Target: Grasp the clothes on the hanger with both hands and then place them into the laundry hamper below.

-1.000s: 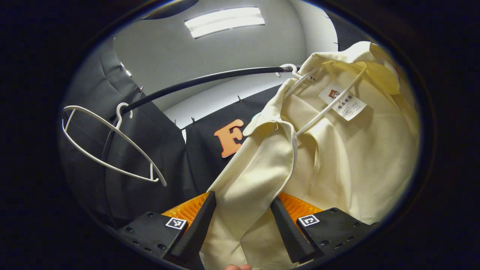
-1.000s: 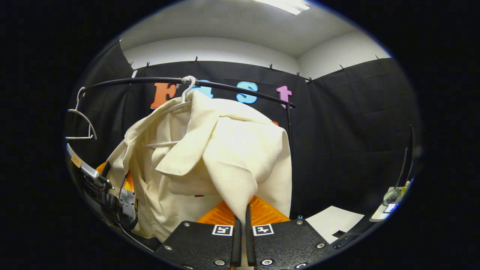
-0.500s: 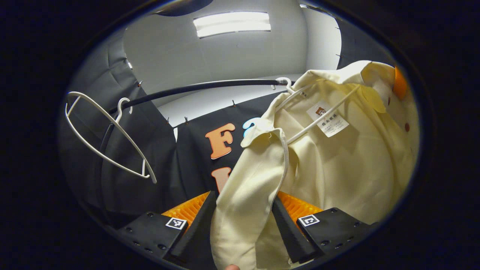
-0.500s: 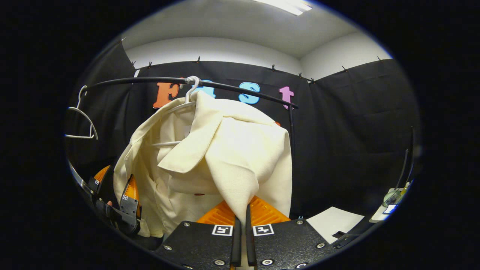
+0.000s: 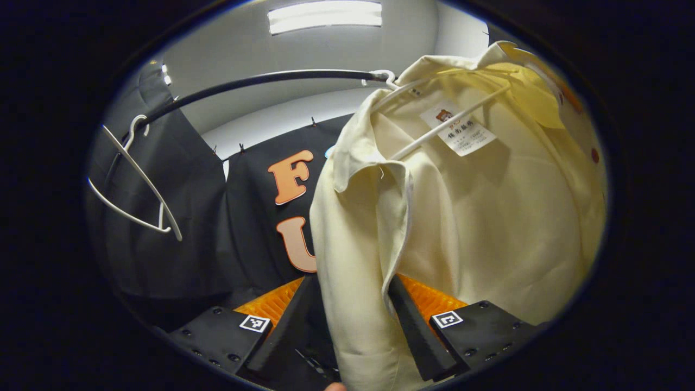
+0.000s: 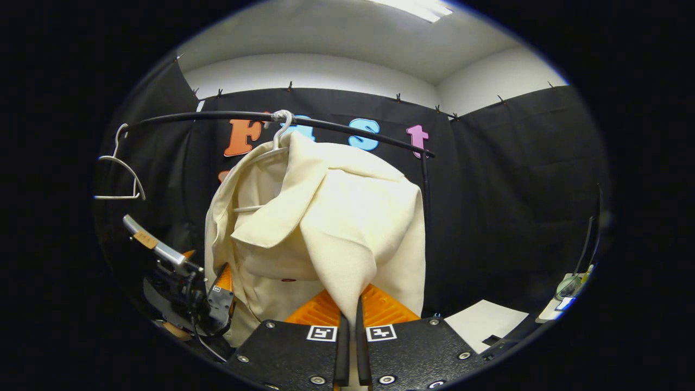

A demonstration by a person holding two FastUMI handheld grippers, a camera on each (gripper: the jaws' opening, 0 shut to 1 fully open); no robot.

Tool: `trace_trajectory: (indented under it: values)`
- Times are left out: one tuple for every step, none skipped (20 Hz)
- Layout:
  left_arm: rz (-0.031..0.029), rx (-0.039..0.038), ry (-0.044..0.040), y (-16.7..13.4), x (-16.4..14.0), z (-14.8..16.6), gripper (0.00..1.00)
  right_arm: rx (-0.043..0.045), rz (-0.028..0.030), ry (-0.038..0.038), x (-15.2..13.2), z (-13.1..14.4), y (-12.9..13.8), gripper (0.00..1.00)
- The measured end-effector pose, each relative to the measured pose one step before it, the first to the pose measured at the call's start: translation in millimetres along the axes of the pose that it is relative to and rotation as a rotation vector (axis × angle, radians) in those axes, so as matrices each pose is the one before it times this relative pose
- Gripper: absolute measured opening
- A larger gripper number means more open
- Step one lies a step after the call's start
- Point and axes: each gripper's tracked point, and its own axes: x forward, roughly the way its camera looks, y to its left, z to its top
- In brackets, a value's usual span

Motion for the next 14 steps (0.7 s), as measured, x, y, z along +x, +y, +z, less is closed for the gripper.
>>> trace_trajectory:
  values:
    - [-0.00363,0.0051,0.01963,-2.89,6.97,-5.12,0.93,0.00097,0.00034,-0.00158,-0.5,-0.02,0.12,0.05]
    - [0.00258,0.01387,0.00576,-0.01,4.32,-0.58,0.93,0.00018,-0.00073,-0.00355,-0.06,1.44,-0.41,0.05]
    - [0.0136,0.01694,0.00435,3.93,4.67,-0.07,0.93,-0.00132,-0.00313,-0.00298,-0.03,1.17,-1.59,0.05]
    - [0.01138,0.00901,0.00769,5.47,3.97,-1.7,0.93,-0.00145,-0.00322,-0.00144,-0.13,0.53,-1.54,0.05]
    - [-0.01043,0.00071,0.02116,2.11,3.75,-5.06,0.86,0.00117,-0.00042,-0.00448,-0.59,1.02,-1.5,0.05]
    - [-0.01101,-0.00229,0.01828,2.55,1.53,-3.95,0.7,0.00215,0.00098,-0.00705,-0.48,2.81,-1.27,0.05]
    - [-0.00928,0.00378,0.00899,3.44,0.49,-1.78,0.4,-0.00014,-0.00102,-0.00659,-1.03,2.58,-1.87,0.05]
    - [-0.00758,0.00047,0.00928,7.72,-2.73,1.28,0.17,-0.00272,-0.00493,-0.00729,-1.69,3.28,-2.96,0.05]
    - [-0.00646,-0.00453,0.00397,7.37,-2.67,1.07,0.15,-0.00278,-0.00805,-0.00811,-4.07,2.49,-3.94,0.05]
    - [0.00715,-0.00705,0.00077,8.93,-4.07,1.46,0.15,-0.00258,-0.00764,-0.01076,-1.93,4.13,-4.81,0.05]
    - [0.01507,0.00388,-0.00081,12.7,-2.6,1.98,0.1,-0.00397,-0.00962,-0.01424,-1.05,6.33,-5.22,0.05]
    - [0.02469,0.00508,-0.0007,17.04,-2.08,2.3,0.1,-0.00333,-0.01405,-0.01954,-2.76,12.79,-11.6,0.05]
    - [0.02003,-0.00186,-0.00449,13.69,0.97,3.35,0.1,-0.00326,-0.01688,-0.02326,0.08,9.99,-8.25,0.05]
    - [0.02159,0.0042,-0.00714,12.2,0.57,4.26,0.1,-0.00276,-0.02232,-0.02344,-0.84,11.1,-9.99,0.05]
